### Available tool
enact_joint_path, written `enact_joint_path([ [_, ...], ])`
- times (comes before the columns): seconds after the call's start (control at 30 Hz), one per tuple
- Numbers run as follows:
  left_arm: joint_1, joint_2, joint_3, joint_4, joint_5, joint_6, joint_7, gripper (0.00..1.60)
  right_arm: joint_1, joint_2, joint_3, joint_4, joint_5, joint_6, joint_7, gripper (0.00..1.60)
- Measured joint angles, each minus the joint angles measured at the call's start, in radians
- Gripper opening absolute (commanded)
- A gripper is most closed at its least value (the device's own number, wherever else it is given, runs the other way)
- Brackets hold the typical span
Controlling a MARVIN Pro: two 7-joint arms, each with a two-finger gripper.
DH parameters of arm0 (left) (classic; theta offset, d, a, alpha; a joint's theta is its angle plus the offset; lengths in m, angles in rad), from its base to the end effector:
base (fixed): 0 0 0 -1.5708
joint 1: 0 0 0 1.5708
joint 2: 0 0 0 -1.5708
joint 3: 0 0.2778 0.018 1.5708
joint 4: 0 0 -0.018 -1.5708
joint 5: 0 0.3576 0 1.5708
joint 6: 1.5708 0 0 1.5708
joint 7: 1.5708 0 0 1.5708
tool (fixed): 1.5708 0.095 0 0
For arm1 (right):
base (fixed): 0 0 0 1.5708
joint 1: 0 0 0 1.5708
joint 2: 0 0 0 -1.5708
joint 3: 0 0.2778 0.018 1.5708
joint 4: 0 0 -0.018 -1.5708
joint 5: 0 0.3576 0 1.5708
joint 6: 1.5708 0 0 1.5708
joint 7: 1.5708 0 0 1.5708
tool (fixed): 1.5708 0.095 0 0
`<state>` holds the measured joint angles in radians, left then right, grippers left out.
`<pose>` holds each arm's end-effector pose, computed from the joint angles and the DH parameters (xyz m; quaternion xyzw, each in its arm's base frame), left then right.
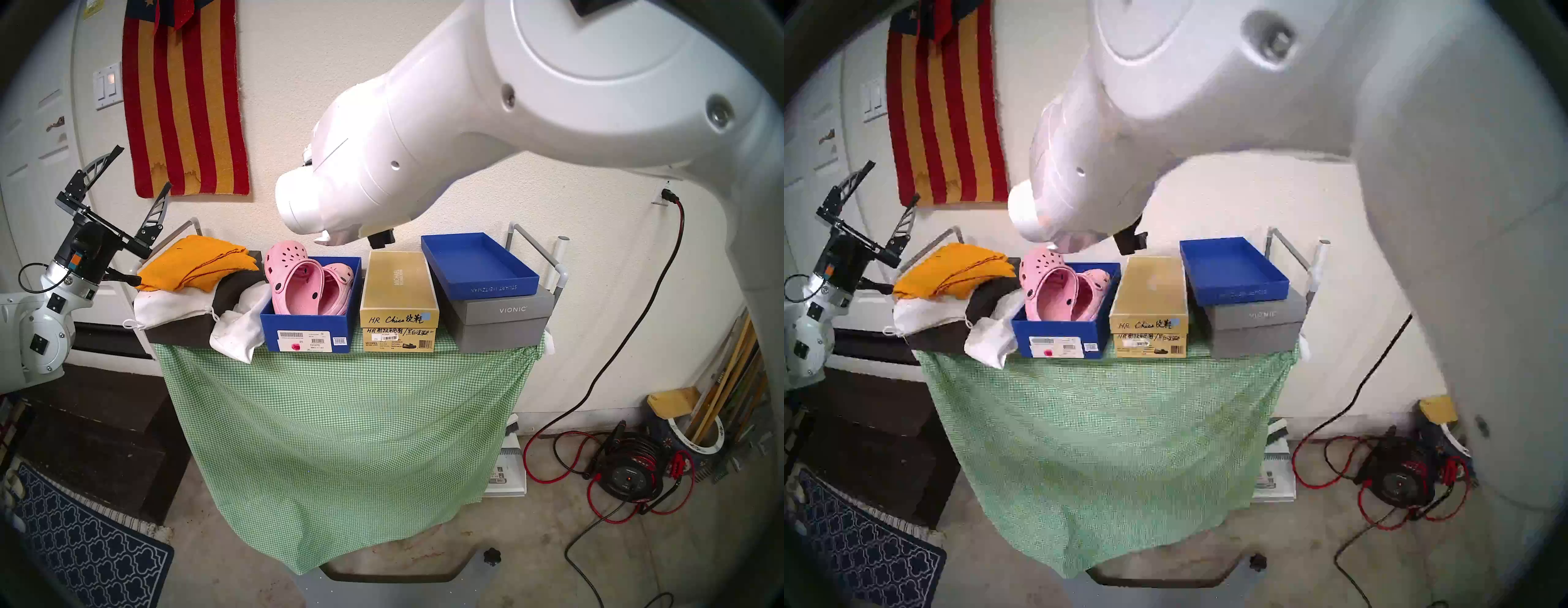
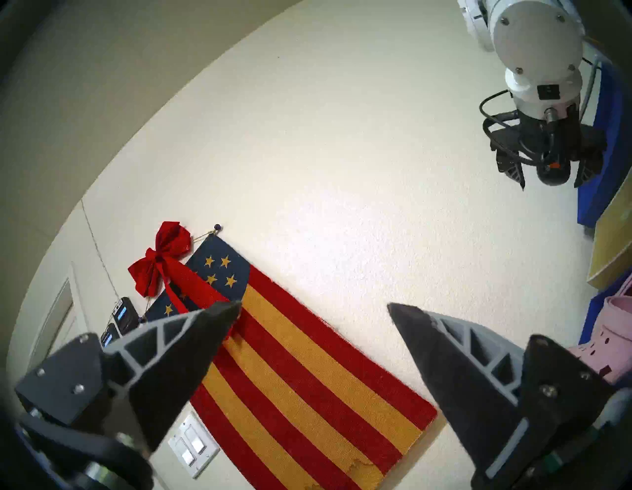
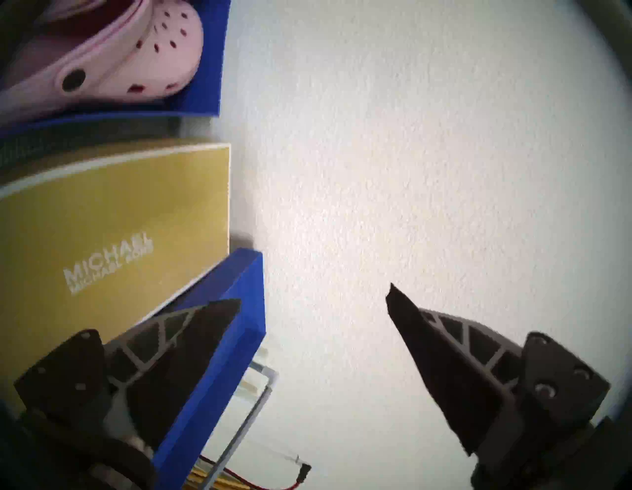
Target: Take shoe out of the box
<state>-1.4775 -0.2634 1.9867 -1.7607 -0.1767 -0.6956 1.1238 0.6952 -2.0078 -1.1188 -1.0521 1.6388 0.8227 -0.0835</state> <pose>0.3993 0.2251 -0.0605 -0.3075 0.3257 -0.8404 0.3051 0.5540 0.3050 -0.0157 0.5794 0.5686 0.3117 0.4937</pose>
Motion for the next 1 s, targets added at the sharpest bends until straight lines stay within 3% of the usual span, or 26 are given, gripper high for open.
enact_joint_path([
  [0.27, -0.001, 0.000, 0.001, 0.000, 0.000, 0.000, 0.000, 1.60, -0.058, 0.000, 0.085, 0.123, -0.045, -0.068, 0.105, 1.60],
  [0.47, -0.002, 0.000, 0.002, 0.000, -0.001, 0.000, 0.000, 1.60, -0.097, 0.000, 0.114, 0.199, -0.069, -0.105, 0.206, 1.60],
  [1.0, -0.005, 0.000, 0.004, -0.001, -0.001, 0.001, -0.001, 1.60, -0.218, 0.000, 0.096, 0.361, -0.114, -0.193, 0.501, 1.60],
])
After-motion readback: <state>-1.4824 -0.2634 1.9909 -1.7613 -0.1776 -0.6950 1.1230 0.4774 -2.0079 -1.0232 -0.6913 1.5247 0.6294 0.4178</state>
